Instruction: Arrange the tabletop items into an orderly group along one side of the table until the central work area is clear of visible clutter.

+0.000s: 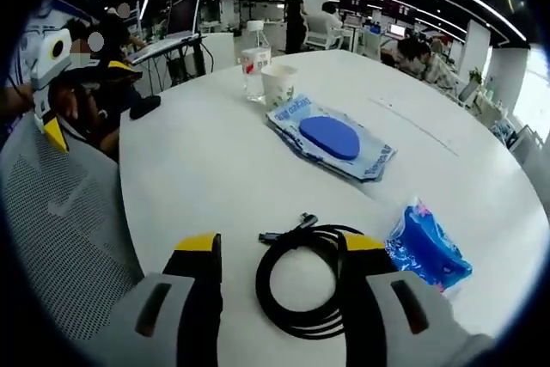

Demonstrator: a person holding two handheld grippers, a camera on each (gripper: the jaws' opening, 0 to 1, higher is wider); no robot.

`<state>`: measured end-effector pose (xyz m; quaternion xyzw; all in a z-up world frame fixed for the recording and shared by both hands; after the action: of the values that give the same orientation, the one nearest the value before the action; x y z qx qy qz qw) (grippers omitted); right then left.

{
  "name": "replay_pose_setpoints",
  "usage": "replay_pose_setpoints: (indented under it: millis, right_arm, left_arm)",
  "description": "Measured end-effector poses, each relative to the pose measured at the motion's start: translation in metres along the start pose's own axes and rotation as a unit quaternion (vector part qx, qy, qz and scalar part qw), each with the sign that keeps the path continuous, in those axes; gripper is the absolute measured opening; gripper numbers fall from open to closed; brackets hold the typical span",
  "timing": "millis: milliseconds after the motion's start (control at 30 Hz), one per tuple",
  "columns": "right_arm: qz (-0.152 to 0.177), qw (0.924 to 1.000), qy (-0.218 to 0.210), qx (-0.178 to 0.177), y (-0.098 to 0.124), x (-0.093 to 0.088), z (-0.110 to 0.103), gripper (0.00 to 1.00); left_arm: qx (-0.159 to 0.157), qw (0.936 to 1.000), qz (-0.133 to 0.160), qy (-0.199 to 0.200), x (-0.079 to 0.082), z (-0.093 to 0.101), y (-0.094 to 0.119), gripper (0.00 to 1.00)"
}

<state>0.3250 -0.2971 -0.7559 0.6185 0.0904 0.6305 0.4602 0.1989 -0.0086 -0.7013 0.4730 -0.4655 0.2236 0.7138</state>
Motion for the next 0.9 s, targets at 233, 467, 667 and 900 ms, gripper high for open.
replay_pose_setpoints:
  millis: [233,467,667,900]
  right_arm:
    - [0.001,0.9997,0.023,-0.006,0.005,0.006,0.013,0.64]
    - [-0.004,0.9982,0.059,-0.011,0.012,0.009,0.026,0.67]
    - [-0.014,0.9961,0.086,-0.015,0.018,0.007,0.038,0.68]
    - [-0.025,0.9912,0.129,-0.02,0.025,0.01,0.054,0.7]
  left_arm:
    - [0.003,1.0,0.001,0.001,0.0,-0.001,0.0,0.98]
    - [0.003,1.0,0.001,0.003,0.0,-0.001,0.0,0.97]
    - [0.003,1.0,-0.002,0.002,-0.001,-0.001,0.0,0.97]
    - [0.002,1.0,-0.005,0.001,-0.001,0.0,-0.001,0.97]
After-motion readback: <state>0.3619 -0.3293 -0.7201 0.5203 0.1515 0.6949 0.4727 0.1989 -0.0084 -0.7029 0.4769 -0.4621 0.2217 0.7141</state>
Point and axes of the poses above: the point that each gripper's makers call its tool centre point, and the gripper's own axes: y roughly backward along the fingers, z roughly to its right, x roughly out of its top, the point moved 8 cm from there along y, roughly backward along the fingers, and after that the axes turned 12 degrees about y, right-handed, at the moved point
